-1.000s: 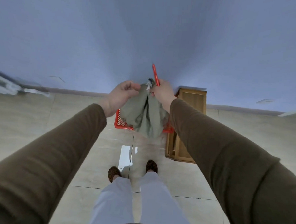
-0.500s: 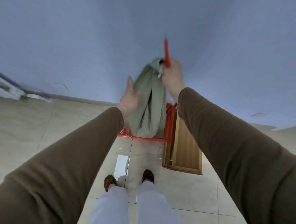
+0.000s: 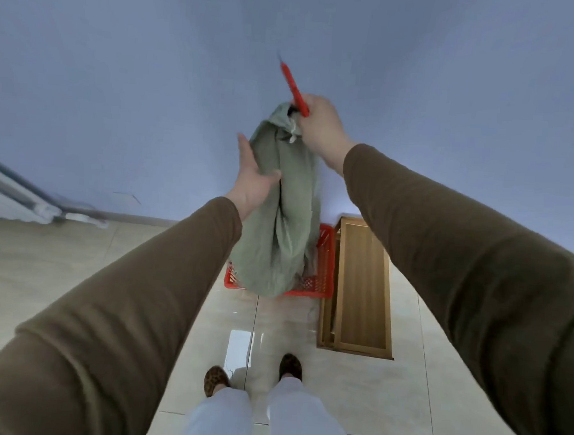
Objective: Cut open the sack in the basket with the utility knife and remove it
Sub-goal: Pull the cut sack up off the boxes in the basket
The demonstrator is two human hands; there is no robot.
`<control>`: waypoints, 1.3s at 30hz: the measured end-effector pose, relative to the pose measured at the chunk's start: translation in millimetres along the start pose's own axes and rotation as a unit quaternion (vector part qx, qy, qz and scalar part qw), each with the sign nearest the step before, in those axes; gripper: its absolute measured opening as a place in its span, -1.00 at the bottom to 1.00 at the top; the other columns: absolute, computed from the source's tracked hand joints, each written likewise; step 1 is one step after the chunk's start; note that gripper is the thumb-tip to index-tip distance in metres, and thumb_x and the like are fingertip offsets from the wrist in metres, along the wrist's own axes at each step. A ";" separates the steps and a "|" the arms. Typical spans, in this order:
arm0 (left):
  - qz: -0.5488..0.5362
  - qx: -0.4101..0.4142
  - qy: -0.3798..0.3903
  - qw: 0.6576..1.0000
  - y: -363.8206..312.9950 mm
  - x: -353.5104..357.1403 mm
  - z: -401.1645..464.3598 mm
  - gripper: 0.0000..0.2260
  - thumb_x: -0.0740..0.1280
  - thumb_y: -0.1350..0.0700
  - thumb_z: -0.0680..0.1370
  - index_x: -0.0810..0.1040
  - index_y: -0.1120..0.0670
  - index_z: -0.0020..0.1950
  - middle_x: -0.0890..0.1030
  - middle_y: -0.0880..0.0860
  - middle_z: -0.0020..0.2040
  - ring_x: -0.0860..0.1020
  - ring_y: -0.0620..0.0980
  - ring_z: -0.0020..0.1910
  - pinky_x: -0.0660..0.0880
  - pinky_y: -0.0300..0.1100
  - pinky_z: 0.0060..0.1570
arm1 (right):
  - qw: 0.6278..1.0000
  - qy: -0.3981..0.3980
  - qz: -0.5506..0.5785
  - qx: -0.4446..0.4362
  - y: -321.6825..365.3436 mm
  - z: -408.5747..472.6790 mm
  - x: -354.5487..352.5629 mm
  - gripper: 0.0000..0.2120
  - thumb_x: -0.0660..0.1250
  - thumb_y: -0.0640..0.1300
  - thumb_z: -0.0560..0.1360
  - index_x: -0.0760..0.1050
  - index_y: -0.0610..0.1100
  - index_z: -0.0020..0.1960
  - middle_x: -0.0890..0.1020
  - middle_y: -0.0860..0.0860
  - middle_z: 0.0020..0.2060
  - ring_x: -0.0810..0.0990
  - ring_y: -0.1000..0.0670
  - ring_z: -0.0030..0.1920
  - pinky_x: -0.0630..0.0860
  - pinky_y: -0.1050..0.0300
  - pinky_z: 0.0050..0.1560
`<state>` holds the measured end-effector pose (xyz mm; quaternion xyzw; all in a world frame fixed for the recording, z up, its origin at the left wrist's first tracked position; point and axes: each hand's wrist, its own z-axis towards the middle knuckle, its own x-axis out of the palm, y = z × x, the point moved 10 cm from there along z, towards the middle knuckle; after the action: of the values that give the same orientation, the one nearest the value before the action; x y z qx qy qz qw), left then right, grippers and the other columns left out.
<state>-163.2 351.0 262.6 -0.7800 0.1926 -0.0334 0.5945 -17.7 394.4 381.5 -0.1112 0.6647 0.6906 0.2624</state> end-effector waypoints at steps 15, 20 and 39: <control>0.019 0.208 -0.009 0.978 -204.4 -22.3 -13.5 0.21 0.61 0.03 0.44 -0.33 -0.10 0.68 0.16 -0.06 0.69 0.29 -0.14 0.59 0.32 -0.03 0.57 | 0.986 -0.072 0.078 -0.130 155.2 20.5 -86.6 -0.76 0.20 -0.26 0.58 0.58 0.02 -0.02 0.65 0.10 -0.16 0.62 0.06 -0.14 0.63 -0.01 0.08; 0.046 0.262 -0.056 0.962 -265.0 -34.8 -22.5 0.24 0.62 -0.14 0.37 -0.32 -0.18 0.66 0.04 -0.08 0.71 0.18 -0.09 0.65 0.25 0.05 0.60 | 0.973 -0.101 0.123 -0.167 207.9 32.5 -120.4 -0.74 0.22 -0.28 0.58 0.63 -0.02 0.04 0.70 0.08 -0.11 0.67 0.09 -0.11 0.63 0.11 0.03; -0.028 0.319 -0.154 0.935 -402.0 -65.2 -50.6 -0.53 0.05 0.20 0.74 0.18 0.05 0.68 0.43 0.02 0.55 0.39 -0.02 0.53 0.33 -0.11 0.54 | 0.924 -0.101 0.317 -0.187 301.7 41.1 -182.9 -0.85 0.28 -0.28 0.64 0.60 -0.13 0.10 0.72 -0.15 0.05 0.71 -0.13 0.11 0.68 -0.03 0.15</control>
<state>-132.8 414.9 666.8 -0.5495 0.0560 0.0113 0.8336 -10.4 401.8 736.6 0.1289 0.4935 0.8573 0.0698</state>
